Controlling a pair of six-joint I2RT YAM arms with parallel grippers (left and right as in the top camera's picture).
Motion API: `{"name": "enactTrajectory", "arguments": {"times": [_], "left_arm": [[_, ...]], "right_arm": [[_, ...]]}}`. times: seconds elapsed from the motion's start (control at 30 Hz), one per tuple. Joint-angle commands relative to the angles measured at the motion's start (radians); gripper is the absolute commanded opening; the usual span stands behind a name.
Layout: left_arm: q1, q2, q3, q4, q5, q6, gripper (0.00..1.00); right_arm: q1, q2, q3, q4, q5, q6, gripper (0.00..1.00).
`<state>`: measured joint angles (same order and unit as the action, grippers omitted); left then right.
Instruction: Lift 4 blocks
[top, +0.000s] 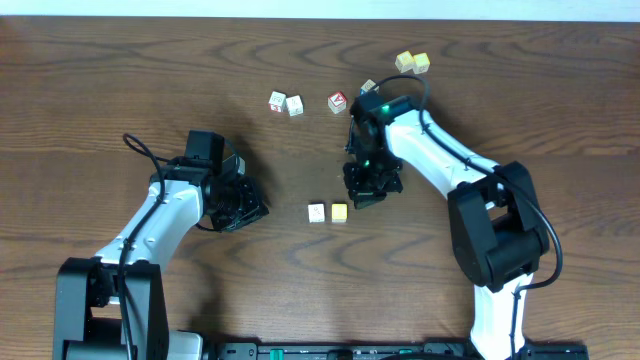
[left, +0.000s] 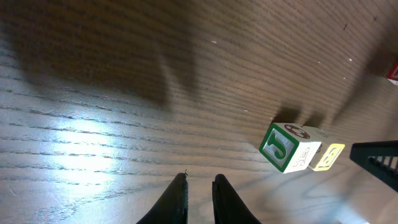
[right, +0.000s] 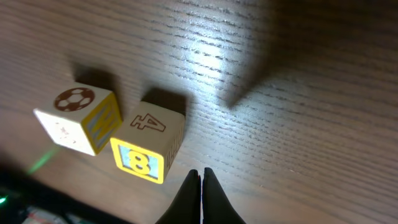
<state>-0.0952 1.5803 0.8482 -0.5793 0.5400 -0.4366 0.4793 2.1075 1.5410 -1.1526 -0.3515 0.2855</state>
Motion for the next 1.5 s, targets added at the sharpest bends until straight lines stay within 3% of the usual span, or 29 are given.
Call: {"name": "enactTrajectory", "arguments": {"times": [0.0,0.33,1.47], "left_arm": [[-0.002,-0.005,0.018,-0.010,-0.009,0.018,0.16],[-0.002,-0.005,0.018,-0.012,-0.010,0.018,0.16],[-0.002,-0.005,0.017,-0.011,-0.010,0.018,0.16]], "right_arm": [[0.040,0.011,-0.012,0.017,0.085,0.074,0.02],[0.085,0.012,-0.032,0.066,0.112,0.148,0.02],[0.105,0.012,-0.046,0.106,0.058,0.163,0.02]]}}
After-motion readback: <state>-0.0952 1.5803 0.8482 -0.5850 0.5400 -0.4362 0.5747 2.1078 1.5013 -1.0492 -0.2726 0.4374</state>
